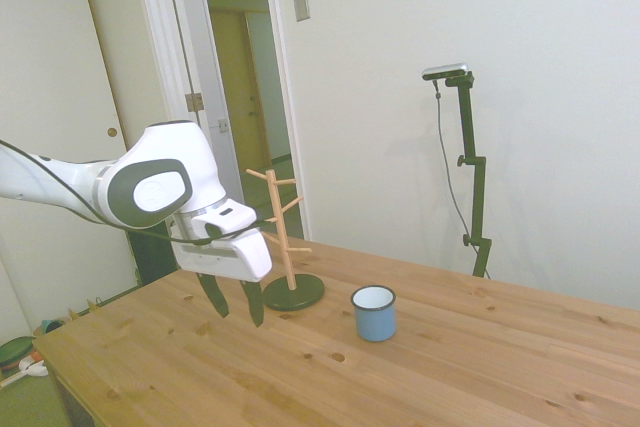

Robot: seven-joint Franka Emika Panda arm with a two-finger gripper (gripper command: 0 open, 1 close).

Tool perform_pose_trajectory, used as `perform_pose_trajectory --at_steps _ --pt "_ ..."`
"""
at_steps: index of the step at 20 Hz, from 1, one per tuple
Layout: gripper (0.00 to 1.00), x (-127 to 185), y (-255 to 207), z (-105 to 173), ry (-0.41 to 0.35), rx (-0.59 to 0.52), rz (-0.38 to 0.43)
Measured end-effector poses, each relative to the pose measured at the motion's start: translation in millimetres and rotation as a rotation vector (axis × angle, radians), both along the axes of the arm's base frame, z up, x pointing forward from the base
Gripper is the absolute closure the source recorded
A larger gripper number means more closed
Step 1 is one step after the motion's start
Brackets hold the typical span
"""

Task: Hang the mug

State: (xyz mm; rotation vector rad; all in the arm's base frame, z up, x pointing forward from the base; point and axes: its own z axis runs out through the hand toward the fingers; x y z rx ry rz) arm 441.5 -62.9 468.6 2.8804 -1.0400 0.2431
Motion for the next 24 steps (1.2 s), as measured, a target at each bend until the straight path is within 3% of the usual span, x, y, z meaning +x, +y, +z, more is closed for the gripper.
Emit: perform_pose_trajectory --at_steps 5,13,18,24 --pt "0.0 33 -46 2 -0.017 -0.065 0.104" --pt "0.0 105 -74 -15 0.006 -0.144 0.257" --pt "0.0 116 -84 -19 0.012 -0.166 0.343" --pt "0.0 131 -79 -24 0.02 -0.174 0.393"
